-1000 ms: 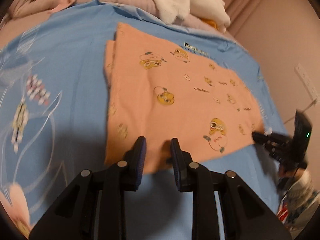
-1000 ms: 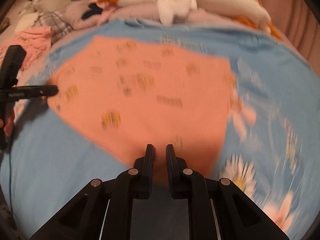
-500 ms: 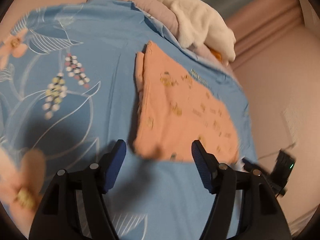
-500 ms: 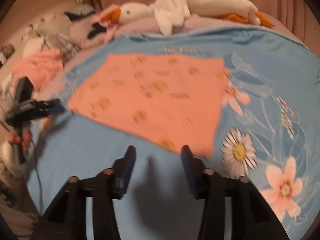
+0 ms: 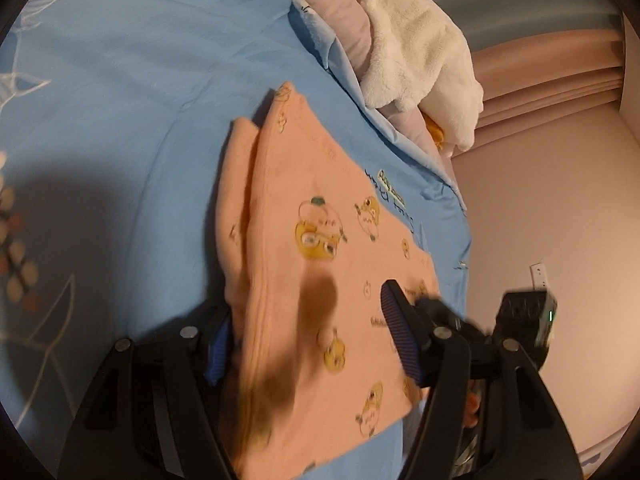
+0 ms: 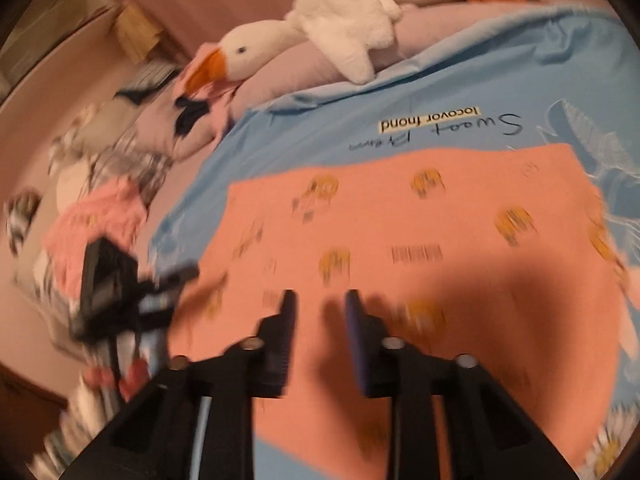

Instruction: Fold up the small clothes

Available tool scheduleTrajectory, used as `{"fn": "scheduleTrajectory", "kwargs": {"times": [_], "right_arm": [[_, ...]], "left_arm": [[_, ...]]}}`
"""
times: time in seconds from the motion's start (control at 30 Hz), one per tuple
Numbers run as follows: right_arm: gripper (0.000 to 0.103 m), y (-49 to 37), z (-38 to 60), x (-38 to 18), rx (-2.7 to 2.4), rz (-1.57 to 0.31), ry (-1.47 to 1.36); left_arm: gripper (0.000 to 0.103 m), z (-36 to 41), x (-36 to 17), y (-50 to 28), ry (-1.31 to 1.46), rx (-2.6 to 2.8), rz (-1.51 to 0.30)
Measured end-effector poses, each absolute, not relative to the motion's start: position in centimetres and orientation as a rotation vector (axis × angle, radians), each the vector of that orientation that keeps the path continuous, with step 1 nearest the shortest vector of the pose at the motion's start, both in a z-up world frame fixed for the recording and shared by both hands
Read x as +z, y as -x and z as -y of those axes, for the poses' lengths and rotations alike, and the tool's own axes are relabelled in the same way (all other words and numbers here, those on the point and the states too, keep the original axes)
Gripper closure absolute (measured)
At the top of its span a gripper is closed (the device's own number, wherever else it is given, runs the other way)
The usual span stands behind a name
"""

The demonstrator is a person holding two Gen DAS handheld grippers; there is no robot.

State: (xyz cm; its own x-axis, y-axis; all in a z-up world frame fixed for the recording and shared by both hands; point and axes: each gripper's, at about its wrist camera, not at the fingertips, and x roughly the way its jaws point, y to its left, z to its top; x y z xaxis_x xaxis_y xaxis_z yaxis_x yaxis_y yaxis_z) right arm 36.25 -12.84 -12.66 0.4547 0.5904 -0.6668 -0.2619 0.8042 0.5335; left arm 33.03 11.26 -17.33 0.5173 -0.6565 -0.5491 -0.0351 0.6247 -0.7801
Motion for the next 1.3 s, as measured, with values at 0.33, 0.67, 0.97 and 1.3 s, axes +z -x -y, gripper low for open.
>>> {"fn": "scheduleTrajectory", "kwargs": {"times": [0.33, 0.67, 0.97, 1.3], "right_arm": [[0.098, -41.2, 8.4, -15.2, 0.402, -1.037, -0.235], [0.098, -31.0, 8.1, -14.7, 0.501, -1.057, -0.050], [0.096, -29.4, 11.1, -13.6, 0.609, -1.031, -0.256], [0.055, -31.3, 18.6, -14.9, 0.743, -0.920, -0.932]], "left_arm": [[0.084, -11.0, -17.9, -33.6, 0.731, -0.360, -1.015], [0.088, -10.6, -16.4, -33.4, 0.711, -0.335, -1.005], [0.090, -7.0, -11.6, -32.1, 0.586, -0.360, -0.956], [0.090, 4.4, -8.4, -31.1, 0.246, -0.449, -0.947]]}}
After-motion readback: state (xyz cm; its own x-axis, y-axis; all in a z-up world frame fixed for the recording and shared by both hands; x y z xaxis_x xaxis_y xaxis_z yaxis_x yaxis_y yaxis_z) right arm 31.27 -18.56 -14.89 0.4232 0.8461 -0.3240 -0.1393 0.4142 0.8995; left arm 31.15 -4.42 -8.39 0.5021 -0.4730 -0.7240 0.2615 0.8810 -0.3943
